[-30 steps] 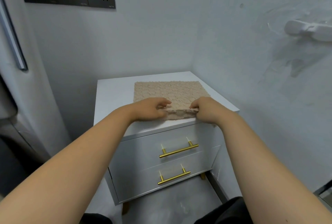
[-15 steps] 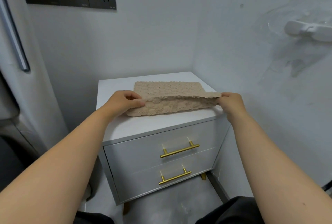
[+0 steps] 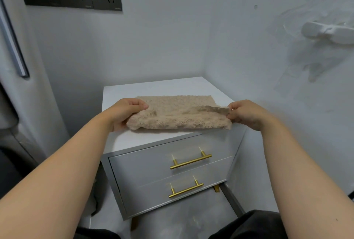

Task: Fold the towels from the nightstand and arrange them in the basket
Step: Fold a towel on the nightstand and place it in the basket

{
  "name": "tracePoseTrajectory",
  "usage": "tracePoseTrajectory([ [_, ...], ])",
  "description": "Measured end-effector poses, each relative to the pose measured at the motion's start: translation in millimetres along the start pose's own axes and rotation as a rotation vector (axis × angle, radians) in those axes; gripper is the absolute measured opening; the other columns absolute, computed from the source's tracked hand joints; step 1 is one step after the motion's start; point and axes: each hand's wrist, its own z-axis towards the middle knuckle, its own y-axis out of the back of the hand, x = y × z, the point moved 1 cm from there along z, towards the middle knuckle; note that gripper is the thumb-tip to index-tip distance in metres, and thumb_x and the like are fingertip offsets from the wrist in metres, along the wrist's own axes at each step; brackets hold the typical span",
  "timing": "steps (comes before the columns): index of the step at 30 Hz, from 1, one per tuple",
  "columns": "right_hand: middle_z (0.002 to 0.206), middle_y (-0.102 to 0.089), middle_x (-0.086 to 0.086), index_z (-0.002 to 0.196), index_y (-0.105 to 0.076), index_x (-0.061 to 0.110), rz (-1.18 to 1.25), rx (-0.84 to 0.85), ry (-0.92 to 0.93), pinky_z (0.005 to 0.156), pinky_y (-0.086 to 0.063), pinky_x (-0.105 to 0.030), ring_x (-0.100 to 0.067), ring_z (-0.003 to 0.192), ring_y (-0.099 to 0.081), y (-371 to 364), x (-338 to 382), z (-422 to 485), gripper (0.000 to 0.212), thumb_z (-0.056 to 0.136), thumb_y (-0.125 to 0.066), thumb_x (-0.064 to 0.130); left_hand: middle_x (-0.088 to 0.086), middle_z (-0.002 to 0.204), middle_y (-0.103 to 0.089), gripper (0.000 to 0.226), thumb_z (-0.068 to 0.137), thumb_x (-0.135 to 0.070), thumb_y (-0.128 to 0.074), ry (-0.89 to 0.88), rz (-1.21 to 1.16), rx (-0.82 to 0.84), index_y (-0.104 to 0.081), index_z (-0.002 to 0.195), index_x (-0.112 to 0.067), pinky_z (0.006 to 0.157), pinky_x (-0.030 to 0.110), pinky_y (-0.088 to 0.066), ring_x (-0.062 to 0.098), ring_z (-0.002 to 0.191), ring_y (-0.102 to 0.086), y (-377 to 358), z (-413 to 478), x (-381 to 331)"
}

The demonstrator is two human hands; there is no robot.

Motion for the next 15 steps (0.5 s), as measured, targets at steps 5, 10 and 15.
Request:
tracePoseTrajectory([
  [5,0.077,-0.054,-0.011,0.088,-0.060,0.005,-0.010,0.042,-0.086,0.057,-0.047,-0.027,-0.021,0.063,-0.049,6.6,-3.6,-1.6,0.036,0.080,-0.037,-0.022,-0.001,0.073,-0.066,0.004,0.088,-0.010,-0.062,0.032,0.031,0.020,-0.065,0.089,-0.013,0.055,0.018,-0.052,0.005,0.059,-0.063,-0.6,0.6,1.3],
  [10,0.088,-0.057,-0.016,0.094,-0.063,0.003,-0.034,0.106,-0.079,0.071,-0.051,-0.036,-0.029,0.079,-0.056,4.5,-7.3,-1.2,0.033,0.078,-0.047,-0.022,0.008,0.068,-0.051,0.051,0.072,0.003,-0.073,0.102,0.037,0.206,-0.062,0.120,-0.013,0.073,0.022,-0.057,0.013,0.070,-0.062,20.5,-0.7,3.1],
  [15,0.074,-0.062,-0.010,0.085,-0.065,-0.002,-0.075,0.019,-0.009,0.059,-0.044,-0.029,-0.020,0.064,-0.056,0.0,-3.7,-0.1,0.009,0.087,-0.065,0.007,0.001,0.064,-0.060,0.037,0.079,0.012,-0.064,0.097,0.166,0.029,-0.061,0.108,-0.011,0.064,0.020,-0.057,0.012,0.066,-0.066,11.7,-1.8,-4.8],
])
